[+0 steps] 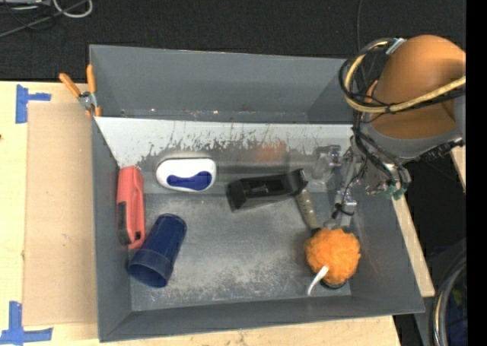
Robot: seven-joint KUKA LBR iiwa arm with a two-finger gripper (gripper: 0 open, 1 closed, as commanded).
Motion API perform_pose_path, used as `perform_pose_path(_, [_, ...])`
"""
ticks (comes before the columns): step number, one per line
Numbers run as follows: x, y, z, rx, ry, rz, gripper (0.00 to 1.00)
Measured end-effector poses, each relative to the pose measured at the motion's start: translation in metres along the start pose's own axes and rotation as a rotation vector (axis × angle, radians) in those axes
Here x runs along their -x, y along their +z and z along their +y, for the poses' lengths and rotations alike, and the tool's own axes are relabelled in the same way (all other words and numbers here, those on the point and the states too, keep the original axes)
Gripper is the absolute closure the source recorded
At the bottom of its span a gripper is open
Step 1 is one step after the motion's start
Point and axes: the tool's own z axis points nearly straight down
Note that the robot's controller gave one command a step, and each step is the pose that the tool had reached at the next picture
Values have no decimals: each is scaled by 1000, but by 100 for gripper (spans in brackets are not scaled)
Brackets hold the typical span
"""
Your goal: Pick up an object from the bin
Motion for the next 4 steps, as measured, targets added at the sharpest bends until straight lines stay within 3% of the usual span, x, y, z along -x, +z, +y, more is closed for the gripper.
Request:
perform_pose_path(1, [1, -5, 0, -1, -1, -8, 0])
perform_pose_path(2, [-21, 75, -34, -1, -83, -9, 0])
perform_pose_path(3, [-67, 85, -47, -1, -317, -15, 0])
perform_pose_path(4, [-88, 117, -71, 1, -266, -6, 0])
